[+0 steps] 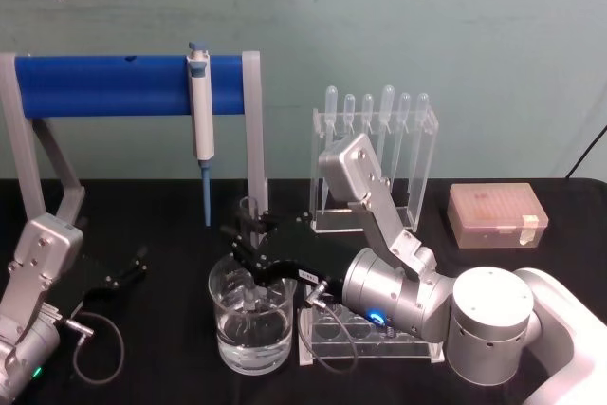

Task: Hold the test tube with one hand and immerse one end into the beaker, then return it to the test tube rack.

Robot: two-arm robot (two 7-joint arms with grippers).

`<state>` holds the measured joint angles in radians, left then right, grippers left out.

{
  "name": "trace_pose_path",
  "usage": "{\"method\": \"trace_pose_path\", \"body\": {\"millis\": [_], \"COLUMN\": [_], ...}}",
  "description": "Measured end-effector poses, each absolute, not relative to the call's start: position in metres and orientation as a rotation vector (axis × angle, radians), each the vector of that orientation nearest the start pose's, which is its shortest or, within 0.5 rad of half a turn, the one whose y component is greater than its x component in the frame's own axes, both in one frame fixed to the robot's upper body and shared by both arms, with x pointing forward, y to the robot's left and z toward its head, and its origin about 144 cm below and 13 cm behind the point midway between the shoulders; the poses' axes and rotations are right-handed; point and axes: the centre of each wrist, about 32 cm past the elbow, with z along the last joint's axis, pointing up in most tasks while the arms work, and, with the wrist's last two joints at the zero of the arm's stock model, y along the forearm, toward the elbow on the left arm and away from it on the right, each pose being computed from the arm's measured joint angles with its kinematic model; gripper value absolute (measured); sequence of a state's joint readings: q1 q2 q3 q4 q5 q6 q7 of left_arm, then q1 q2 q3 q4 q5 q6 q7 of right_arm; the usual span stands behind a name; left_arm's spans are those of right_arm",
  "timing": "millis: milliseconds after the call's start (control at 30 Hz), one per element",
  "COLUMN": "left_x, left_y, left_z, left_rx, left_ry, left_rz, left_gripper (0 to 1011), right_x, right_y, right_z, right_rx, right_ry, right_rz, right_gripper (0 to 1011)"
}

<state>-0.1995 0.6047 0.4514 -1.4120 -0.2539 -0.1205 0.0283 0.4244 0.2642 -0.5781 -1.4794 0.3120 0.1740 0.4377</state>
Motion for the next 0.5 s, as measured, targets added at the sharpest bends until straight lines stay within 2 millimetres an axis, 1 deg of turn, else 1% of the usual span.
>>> {"method": "trace_pose_path", "body": {"millis": [500], "left_x": [0.4886], "left_y": [0.3097], "left_z": [1.1398], "left_rx": [0.304], "left_ry": [-0.285], "left_rz": [1.248], "left_gripper": [1000], "right_x": [0.5299], "right_y": [-0.1408], "right_z": [1.2210], "right_rx": [-0.118], "right_ry": [-0.069], "right_rz": [-0.622], "right_gripper": [224]}}
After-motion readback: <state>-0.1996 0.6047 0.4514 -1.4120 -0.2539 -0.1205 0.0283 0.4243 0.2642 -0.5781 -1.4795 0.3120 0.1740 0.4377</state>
